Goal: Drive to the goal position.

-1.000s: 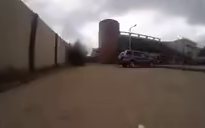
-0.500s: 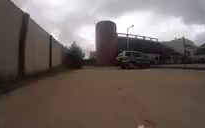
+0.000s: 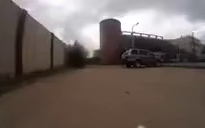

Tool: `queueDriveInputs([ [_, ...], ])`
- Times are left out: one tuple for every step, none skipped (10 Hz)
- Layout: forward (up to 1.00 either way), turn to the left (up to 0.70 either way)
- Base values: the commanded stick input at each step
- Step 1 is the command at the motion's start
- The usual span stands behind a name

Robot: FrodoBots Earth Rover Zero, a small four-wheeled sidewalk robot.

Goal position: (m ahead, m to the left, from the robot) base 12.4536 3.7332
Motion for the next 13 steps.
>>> queueDriveInputs([
  [1.0,0.0],
  [1.0,0.0],
  [1.0,0.0],
  [1.0,0.0],
  [1.0,0.0],
  [1.0,0.0],
  [1.0,0.0],
  [1.0,0.0],
  [1.0,0.0],
  [1.0,0.0],
  [1.0,0.0],
  [1.0,0.0],
  [1.0,0.0],
])
